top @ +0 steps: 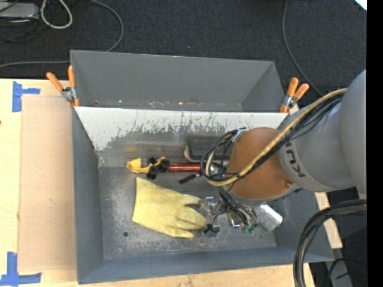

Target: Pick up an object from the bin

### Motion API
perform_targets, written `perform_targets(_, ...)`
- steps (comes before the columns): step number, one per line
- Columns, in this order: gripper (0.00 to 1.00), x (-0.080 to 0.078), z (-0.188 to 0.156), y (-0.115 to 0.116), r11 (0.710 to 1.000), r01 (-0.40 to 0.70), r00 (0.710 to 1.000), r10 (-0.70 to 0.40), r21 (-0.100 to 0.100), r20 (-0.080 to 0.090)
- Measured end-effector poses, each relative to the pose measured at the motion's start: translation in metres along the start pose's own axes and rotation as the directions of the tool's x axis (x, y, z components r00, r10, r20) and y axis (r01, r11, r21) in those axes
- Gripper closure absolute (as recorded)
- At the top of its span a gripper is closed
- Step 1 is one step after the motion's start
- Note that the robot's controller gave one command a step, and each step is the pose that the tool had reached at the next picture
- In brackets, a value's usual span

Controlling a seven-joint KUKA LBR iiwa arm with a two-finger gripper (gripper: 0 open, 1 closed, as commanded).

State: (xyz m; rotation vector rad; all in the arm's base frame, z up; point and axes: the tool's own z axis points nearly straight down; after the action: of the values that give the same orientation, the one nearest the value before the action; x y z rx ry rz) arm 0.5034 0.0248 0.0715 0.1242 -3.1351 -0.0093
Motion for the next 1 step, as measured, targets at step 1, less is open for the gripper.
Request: perform_targets(1, 1.00, -0.0011, 0.0014, 0.0015, 1.000, 0.014, 1.000, -0.014, 0.002, 0.001)
